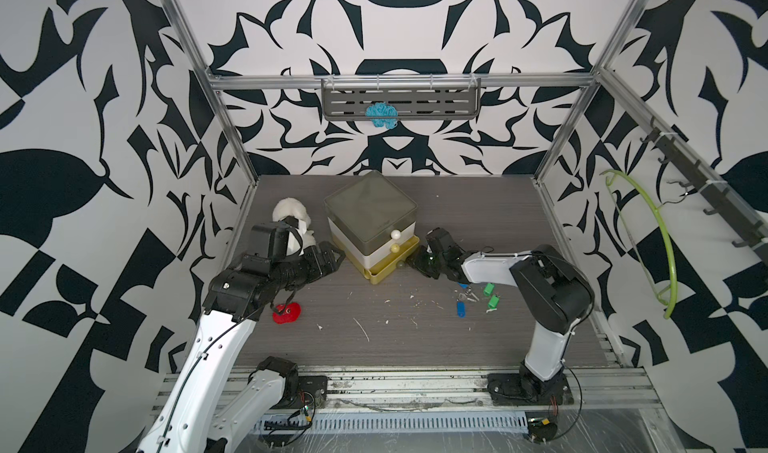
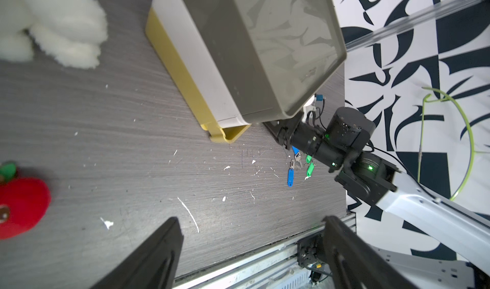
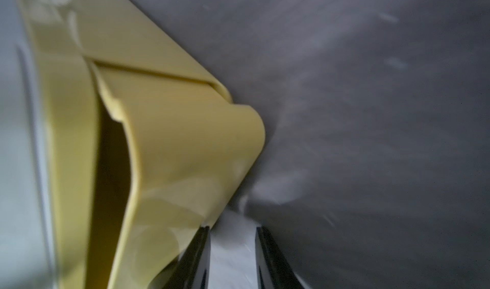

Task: Take the keys out of the drawer
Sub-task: Close the drawer in the storage box, then reset both arms

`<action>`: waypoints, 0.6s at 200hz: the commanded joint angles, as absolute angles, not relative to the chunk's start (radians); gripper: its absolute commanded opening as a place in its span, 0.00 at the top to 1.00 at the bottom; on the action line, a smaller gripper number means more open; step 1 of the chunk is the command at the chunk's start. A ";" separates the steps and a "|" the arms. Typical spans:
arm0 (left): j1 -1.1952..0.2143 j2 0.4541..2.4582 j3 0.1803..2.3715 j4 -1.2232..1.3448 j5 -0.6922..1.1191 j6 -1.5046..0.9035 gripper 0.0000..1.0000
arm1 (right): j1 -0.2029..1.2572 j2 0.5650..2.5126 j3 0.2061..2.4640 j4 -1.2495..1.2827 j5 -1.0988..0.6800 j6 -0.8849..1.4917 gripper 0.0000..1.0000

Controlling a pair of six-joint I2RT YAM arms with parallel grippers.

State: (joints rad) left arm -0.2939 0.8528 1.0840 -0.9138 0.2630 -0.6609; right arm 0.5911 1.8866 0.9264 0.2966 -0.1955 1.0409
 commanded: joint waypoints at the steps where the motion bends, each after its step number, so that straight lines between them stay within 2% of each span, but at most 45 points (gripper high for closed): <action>1: -0.291 0.799 1.047 -0.940 0.227 -0.687 0.07 | 0.594 1.968 0.953 0.452 -0.232 1.084 0.65; 6: -0.290 0.789 1.035 -0.937 0.220 -0.689 0.00 | 0.594 1.984 0.967 0.458 -0.241 1.084 0.65; 35: -0.291 0.758 1.004 -0.922 0.181 -0.699 0.01 | 0.594 2.047 1.045 0.444 -0.276 1.056 0.65; 57: -0.291 0.740 0.997 -0.943 0.122 -0.714 0.01 | 0.592 2.020 1.032 0.403 -0.254 1.043 0.65; 89: -0.291 0.647 0.900 -0.866 0.021 -0.704 0.01 | 0.564 1.829 0.933 0.186 -0.144 0.959 0.63; 120: -0.291 0.544 0.782 -0.705 -0.081 -0.672 0.01 | 0.455 1.552 0.867 -0.093 -0.064 0.820 0.61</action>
State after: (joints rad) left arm -0.2939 0.5991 0.8440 -0.8375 0.0288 -0.7055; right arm 0.5396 1.7588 0.8886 0.1505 -0.1722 0.9535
